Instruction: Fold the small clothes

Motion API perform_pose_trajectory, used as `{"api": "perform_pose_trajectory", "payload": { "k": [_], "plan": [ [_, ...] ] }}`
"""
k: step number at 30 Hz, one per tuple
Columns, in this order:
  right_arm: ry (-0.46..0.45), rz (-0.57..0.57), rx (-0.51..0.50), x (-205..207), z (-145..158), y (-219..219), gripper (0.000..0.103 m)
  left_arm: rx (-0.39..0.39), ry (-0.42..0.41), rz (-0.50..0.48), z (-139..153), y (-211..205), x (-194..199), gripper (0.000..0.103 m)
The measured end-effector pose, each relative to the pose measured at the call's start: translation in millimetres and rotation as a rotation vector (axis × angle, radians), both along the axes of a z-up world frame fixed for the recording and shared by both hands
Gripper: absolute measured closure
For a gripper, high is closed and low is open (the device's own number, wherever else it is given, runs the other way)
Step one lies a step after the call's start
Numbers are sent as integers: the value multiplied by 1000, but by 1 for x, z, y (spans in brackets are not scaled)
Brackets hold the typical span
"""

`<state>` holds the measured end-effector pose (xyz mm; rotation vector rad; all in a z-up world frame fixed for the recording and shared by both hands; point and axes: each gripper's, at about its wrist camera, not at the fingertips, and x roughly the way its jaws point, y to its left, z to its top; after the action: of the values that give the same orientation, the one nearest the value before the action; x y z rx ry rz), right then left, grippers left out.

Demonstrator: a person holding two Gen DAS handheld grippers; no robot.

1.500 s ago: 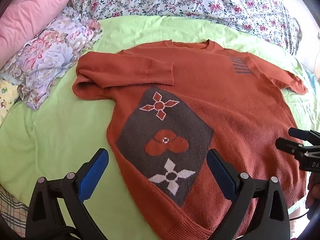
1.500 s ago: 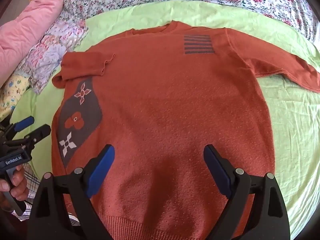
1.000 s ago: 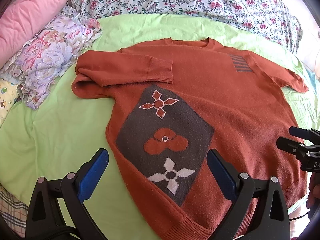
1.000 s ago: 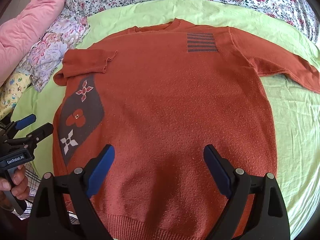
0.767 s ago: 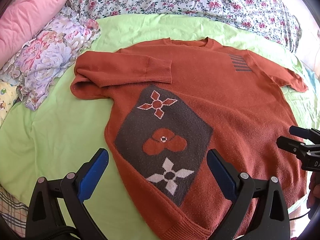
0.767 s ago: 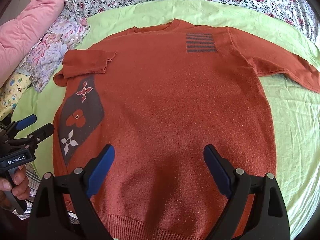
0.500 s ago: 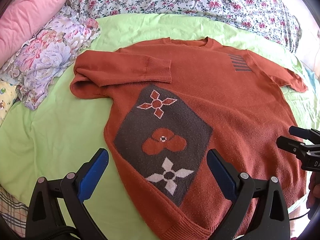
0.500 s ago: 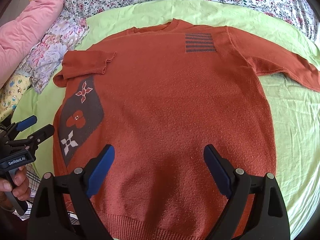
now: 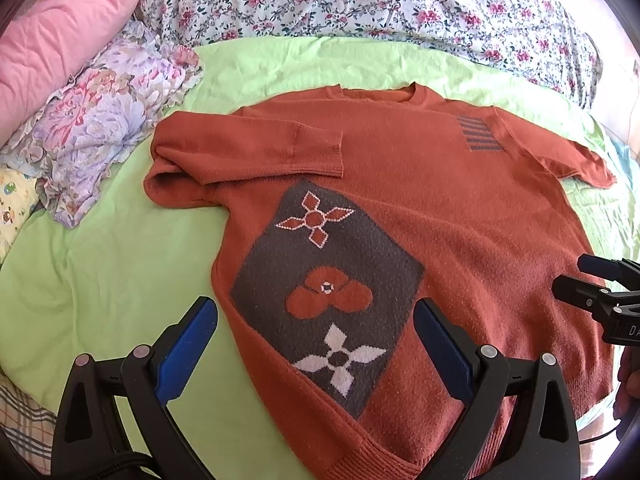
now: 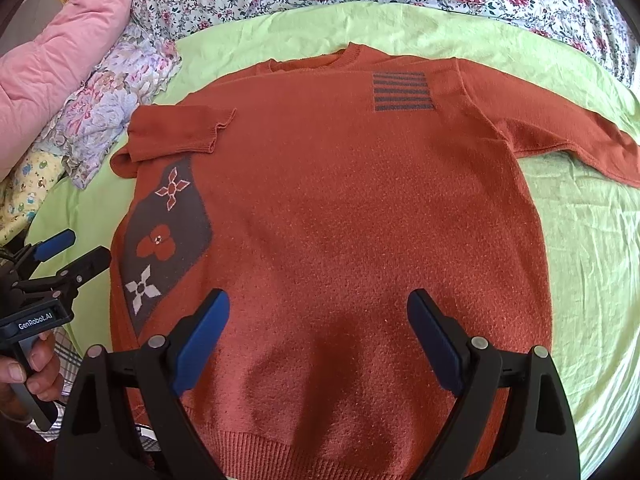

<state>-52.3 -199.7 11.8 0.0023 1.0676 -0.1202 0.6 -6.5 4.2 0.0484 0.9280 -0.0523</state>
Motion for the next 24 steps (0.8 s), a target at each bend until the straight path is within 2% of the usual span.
{"api": "perform_pose_trajectory", "payload": {
  "k": [5,16,24],
  "plan": [
    [-29,12,14,0,2,2,12,3,-6,-7,3,-2,1,4],
    [-17,-5,25,3,5,-8,12,1,31,-16,1,-8,11,4],
    [-59,-135,60,7,22,-68,12,-52,60,-13,0,-12,36,4]
  ]
}}
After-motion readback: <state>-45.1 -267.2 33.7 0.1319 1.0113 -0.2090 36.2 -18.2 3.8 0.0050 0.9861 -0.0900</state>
